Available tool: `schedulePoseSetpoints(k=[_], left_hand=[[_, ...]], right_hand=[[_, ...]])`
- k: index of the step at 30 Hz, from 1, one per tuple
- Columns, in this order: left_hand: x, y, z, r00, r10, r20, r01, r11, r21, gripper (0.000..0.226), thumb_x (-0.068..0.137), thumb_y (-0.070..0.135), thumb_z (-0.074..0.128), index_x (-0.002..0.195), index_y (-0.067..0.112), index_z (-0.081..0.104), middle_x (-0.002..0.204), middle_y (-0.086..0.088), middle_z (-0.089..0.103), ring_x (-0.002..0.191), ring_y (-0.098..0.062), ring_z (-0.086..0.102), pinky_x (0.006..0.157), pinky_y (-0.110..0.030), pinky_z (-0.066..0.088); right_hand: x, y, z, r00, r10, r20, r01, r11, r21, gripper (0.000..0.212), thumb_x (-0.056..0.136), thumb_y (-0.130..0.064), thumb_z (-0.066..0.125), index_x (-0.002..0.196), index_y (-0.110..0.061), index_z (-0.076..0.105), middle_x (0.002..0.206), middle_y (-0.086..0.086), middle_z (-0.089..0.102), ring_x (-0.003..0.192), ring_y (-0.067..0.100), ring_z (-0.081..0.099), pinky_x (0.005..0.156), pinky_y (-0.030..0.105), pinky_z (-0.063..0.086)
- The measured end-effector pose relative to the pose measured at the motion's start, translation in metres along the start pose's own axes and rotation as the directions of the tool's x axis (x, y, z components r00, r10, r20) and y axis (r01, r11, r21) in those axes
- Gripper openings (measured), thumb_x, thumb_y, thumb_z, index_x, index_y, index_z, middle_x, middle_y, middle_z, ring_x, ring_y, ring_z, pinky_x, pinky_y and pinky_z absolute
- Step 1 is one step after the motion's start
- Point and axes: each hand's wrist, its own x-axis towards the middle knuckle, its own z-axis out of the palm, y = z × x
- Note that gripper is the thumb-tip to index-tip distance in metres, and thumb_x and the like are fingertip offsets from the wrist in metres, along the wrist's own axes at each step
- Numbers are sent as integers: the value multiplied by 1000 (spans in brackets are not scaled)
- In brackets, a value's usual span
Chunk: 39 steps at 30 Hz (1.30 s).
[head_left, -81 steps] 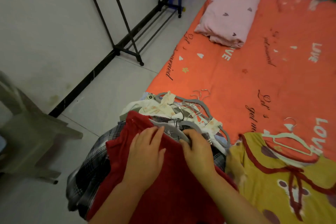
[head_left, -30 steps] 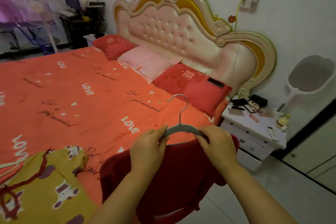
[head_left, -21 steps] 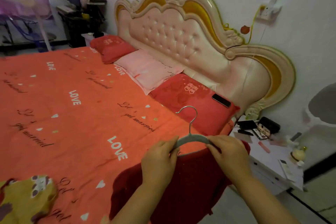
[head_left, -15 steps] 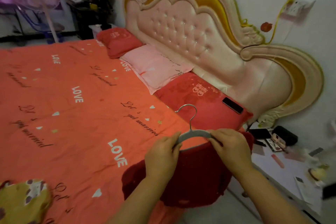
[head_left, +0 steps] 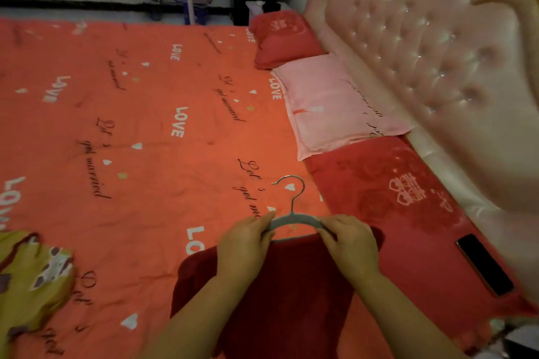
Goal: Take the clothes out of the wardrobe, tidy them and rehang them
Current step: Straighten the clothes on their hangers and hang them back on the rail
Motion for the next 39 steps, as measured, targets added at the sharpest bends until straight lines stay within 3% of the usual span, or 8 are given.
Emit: schedulePoseSetpoints(k=[8,12,15,17,20,26,33,39], left_hand=[[92,-32,59,986,-163,37,158,981,110,43,91,23,54,134,26,49,110,-3,65,100,-25,58,81,-36,45],[122,-56,82,977,-213,26,203,954,221,47,90,19,52,136,23,46,116,-5,63,106,-29,54,87,-37,41],[125,-76,99,955,-288,78,241,900,363,64,88,24,54,146,25,26,147,-3,34,134,-23,30,107,-35,24],[117,-88,107,913,-372,167,272,861,429,70,90,31,54,148,26,15,156,-4,14,141,-25,14,114,-38,15],[97,-101,115,863,-442,244,289,830,477,70,90,36,53,148,26,16,156,-3,13,142,-26,12,115,-41,15],[50,-105,100,816,-510,272,336,801,496,60,90,37,51,144,28,26,150,0,25,140,-23,16,114,-41,13],[-7,-100,16,845,-508,166,381,791,480,55,89,36,50,141,25,33,142,0,37,133,-22,30,109,-40,22],[-100,-117,-89,847,-531,25,467,767,439,53,91,35,49,141,23,33,138,-2,43,128,-23,38,105,-36,24]], right_hand=[[84,58,98,982,-55,182,27,988,151,23,64,-8,83,85,-14,75,69,5,67,64,30,64,56,42,51],[111,77,156,948,0,318,-59,982,178,23,82,-14,67,104,-14,71,93,9,70,90,32,62,79,42,48],[121,83,197,910,54,412,-136,976,172,37,88,-16,60,125,-11,59,124,10,61,117,28,52,101,37,37],[117,82,216,876,79,476,-168,975,146,44,88,-19,60,131,-13,54,130,8,56,122,25,47,104,33,33],[92,74,232,814,70,576,-162,981,110,43,89,-24,58,131,-20,53,128,3,55,120,22,48,103,31,34],[37,43,223,684,17,729,-110,991,81,44,91,-29,54,135,-27,48,135,-5,49,124,16,45,105,28,34],[28,-41,172,653,-91,752,36,995,89,48,90,-32,56,136,-26,45,134,0,49,125,20,45,103,31,36],[11,-158,117,649,-226,726,228,969,98,47,88,-33,58,133,-24,48,131,2,51,122,23,47,99,33,40]])
